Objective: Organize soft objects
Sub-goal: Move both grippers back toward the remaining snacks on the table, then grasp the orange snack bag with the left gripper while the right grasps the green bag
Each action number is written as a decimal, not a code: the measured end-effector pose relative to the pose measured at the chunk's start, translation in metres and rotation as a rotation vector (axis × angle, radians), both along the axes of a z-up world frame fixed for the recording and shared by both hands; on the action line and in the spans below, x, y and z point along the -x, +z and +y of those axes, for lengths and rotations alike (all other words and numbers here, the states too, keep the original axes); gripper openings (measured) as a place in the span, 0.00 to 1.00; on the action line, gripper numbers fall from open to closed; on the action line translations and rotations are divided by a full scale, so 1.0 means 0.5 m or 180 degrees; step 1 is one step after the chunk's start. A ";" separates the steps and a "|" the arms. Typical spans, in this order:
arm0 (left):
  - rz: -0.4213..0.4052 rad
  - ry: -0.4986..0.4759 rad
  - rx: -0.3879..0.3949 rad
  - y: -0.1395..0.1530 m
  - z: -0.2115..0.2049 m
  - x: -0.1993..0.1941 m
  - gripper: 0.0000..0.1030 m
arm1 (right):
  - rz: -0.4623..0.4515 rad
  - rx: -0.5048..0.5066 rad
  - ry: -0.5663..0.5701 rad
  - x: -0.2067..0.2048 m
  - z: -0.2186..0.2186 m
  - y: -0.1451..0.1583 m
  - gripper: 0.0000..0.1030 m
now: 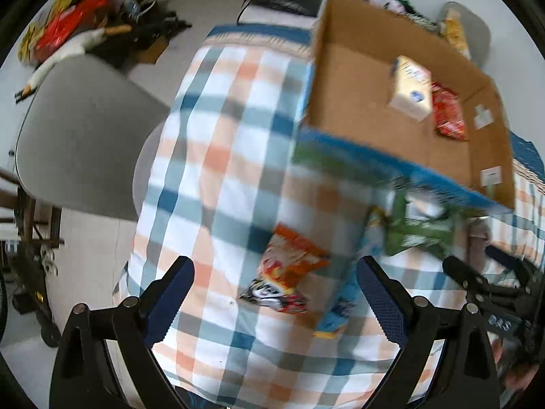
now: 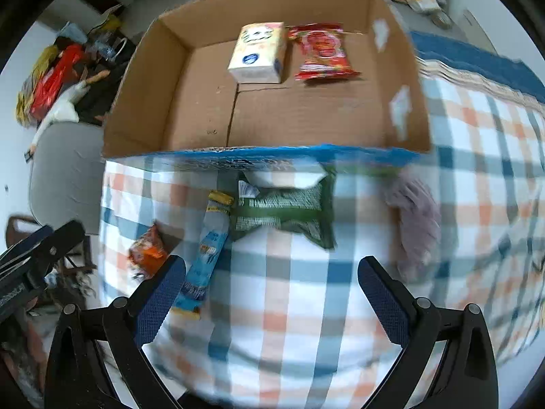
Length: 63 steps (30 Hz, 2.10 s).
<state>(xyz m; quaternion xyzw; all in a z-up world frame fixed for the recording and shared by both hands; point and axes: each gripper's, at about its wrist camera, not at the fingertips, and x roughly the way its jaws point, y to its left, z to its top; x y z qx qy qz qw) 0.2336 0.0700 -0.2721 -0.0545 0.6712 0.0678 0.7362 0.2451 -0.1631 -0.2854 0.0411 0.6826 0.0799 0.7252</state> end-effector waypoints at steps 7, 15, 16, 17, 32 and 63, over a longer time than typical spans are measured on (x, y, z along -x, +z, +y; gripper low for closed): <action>0.0264 0.0090 0.0041 -0.083 0.027 0.027 0.95 | -0.0007 0.0785 0.1109 -0.042 0.095 -0.106 0.98; 0.0432 0.0090 0.0070 -0.140 0.037 0.032 0.95 | 0.0322 0.1130 0.1540 -0.032 0.128 -0.193 0.63; 0.0444 0.0087 0.0090 -0.145 0.037 0.030 0.95 | 0.0443 0.0990 0.1440 -0.032 0.121 -0.192 0.62; 0.0452 0.0085 0.0110 -0.148 0.039 0.029 0.95 | 0.0616 0.0790 0.1287 -0.034 0.108 -0.191 0.61; 0.0649 -0.0110 0.0328 -0.224 0.018 0.031 0.95 | 0.0690 0.0622 0.1582 0.002 0.081 -0.234 0.63; 0.0426 -0.0178 0.0472 -0.189 -0.027 0.072 0.37 | 0.1068 -0.0067 -0.0069 0.145 -0.029 -0.242 0.35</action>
